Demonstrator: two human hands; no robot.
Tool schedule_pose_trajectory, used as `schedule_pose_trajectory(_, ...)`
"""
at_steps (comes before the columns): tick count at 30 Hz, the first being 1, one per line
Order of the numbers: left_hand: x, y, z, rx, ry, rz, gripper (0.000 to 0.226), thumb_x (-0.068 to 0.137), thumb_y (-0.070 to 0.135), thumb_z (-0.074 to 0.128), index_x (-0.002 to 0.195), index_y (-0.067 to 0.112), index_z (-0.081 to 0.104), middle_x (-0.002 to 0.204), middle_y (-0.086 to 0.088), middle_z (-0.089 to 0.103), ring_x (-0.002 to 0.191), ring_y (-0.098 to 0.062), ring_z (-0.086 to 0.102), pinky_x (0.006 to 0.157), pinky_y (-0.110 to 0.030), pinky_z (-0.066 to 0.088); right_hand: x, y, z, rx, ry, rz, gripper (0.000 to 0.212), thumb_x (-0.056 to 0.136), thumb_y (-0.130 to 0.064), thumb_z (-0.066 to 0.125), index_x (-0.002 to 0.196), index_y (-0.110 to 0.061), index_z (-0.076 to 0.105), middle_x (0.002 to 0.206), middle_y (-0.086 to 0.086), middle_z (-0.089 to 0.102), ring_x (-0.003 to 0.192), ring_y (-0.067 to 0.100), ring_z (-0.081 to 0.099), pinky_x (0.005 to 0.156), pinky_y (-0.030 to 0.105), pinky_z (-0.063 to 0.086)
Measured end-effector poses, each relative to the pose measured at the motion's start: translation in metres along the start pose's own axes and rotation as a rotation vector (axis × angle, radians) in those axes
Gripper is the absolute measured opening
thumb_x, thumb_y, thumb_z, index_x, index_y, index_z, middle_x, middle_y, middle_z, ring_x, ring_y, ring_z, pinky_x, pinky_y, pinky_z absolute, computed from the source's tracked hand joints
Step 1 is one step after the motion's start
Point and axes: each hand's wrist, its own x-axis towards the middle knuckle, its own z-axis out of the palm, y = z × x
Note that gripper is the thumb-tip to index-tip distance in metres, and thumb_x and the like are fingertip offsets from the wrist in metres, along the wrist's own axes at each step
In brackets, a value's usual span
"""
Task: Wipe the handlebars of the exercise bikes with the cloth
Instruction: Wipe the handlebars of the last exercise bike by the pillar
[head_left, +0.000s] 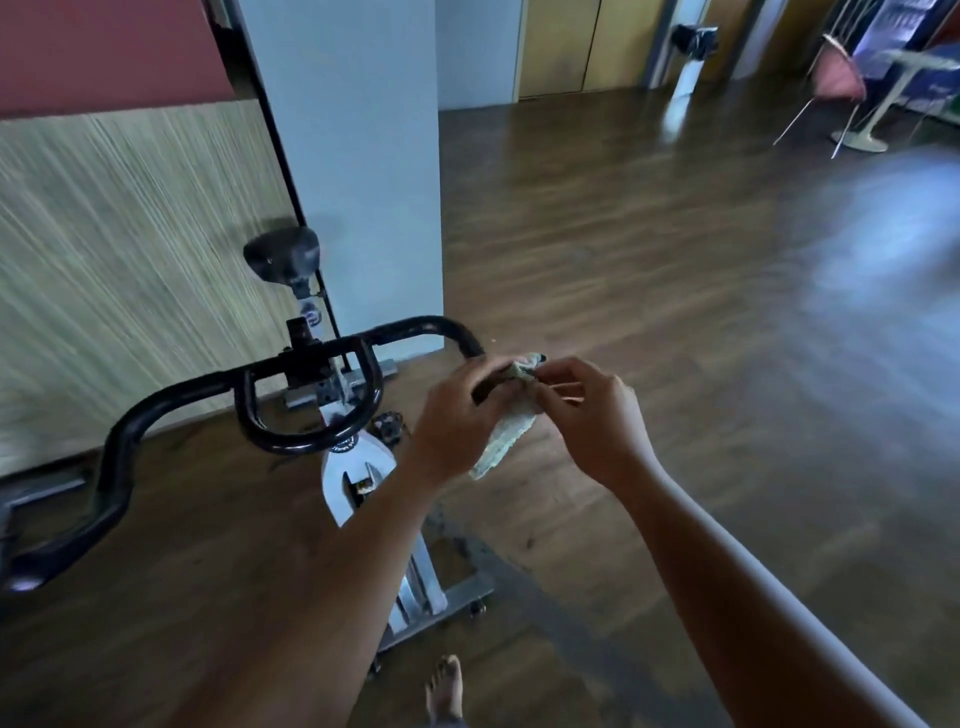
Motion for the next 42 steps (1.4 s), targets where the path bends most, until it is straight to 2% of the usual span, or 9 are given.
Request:
schedule_pose_trajectory(7,0.012,-0.04,0.011,-0.074,0.041,-0.062,0.023,0.105,0.021,0.048,0.117,0.014,0.067,0.092,0.001,0.071,0.08,-0.007,0.065,0.07,-0.015,0.047,0.018,0.018,0.0,0.075,-0.138,0.058,0.015,0.084,-0.015,0.079,0.091,-0.028,0.074,0.081,-0.015,0.076,0.081,-0.004,0.071,0.072,0.011,0.052)
schedule_pose_trajectory(17,0.001,-0.041,0.019,-0.114,0.12,-0.031,0.019,0.102,0.02,0.052,0.115,0.016,0.065,0.086,0.015,0.066,0.08,0.002,0.064,0.072,-0.008,0.044,0.022,0.02,0.014,0.289,-0.035,0.094,0.012,0.085,-0.011,0.077,0.093,-0.021,0.076,0.087,-0.009,0.078,0.087,0.006,0.074,0.076,0.018,0.054)
schedule_pose_trajectory(22,0.022,-0.048,0.011,-0.189,0.024,-0.178,0.021,0.104,0.011,0.049,0.12,0.012,0.063,0.08,0.003,0.068,0.065,0.003,0.065,0.059,-0.009,0.047,0.019,0.019,0.021,0.342,0.013,0.101,0.02,0.085,-0.008,0.077,0.088,-0.028,0.074,0.086,-0.012,0.077,0.085,0.004,0.073,0.072,0.013,0.053)
schedule_pose_trajectory(26,0.037,-0.052,0.007,-0.112,0.007,-0.173,0.023,0.103,0.016,0.052,0.12,0.019,0.067,0.089,0.0,0.073,0.076,-0.009,0.067,0.067,-0.014,0.048,0.018,0.022,0.023,0.358,0.016,0.104,0.018,0.084,-0.008,0.077,0.089,-0.025,0.074,0.087,-0.01,0.077,0.085,0.005,0.073,0.073,0.017,0.055)
schedule_pose_trajectory(32,0.014,-0.045,0.006,-0.108,-0.046,-0.126,0.03,0.103,0.011,0.05,0.126,0.028,0.059,0.094,0.022,0.069,0.088,0.01,0.066,0.076,-0.006,0.046,0.022,0.025,0.022,0.389,-0.004,0.086,0.013,0.084,-0.005,0.077,0.091,-0.016,0.074,0.091,-0.002,0.076,0.087,0.01,0.074,0.077,0.021,0.057)
schedule_pose_trajectory(35,0.035,-0.069,0.007,-0.066,-0.071,-0.15,0.032,0.105,0.013,0.048,0.13,0.029,0.06,0.117,0.012,0.07,0.101,0.001,0.067,0.085,-0.014,0.05,0.022,0.026,0.024,0.395,-0.002,0.092,0.013,0.084,-0.006,0.077,0.09,-0.017,0.074,0.09,-0.003,0.076,0.086,0.009,0.074,0.075,0.019,0.056)
schedule_pose_trajectory(38,0.053,-0.08,0.011,-0.04,-0.046,-0.167,0.036,0.101,0.005,0.048,0.125,0.026,0.064,0.14,0.01,0.057,0.128,0.012,0.047,0.103,-0.008,0.037,0.022,0.025,0.025,0.416,0.011,0.1,0.015,0.083,-0.006,0.078,0.088,-0.019,0.073,0.089,-0.003,0.075,0.085,0.009,0.073,0.074,0.018,0.054)
schedule_pose_trajectory(40,0.05,-0.073,0.014,-0.081,-0.059,-0.186,0.033,0.102,0.003,0.045,0.124,0.017,0.065,0.129,0.006,0.063,0.117,0.019,0.051,0.096,-0.003,0.037,0.022,0.025,0.025,0.424,0.005,0.103,0.016,0.083,-0.004,0.078,0.088,-0.019,0.073,0.089,-0.003,0.075,0.085,0.011,0.073,0.075,0.02,0.055)
schedule_pose_trajectory(42,0.038,-0.069,0.017,-0.133,-0.075,-0.185,0.031,0.104,0.002,0.044,0.129,0.008,0.061,0.099,0.008,0.066,0.085,0.017,0.061,0.076,-0.002,0.044,0.023,0.027,0.025,0.423,0.003,0.104,0.016,0.083,-0.004,0.078,0.088,-0.017,0.074,0.089,-0.001,0.076,0.085,0.013,0.074,0.077,0.022,0.057)
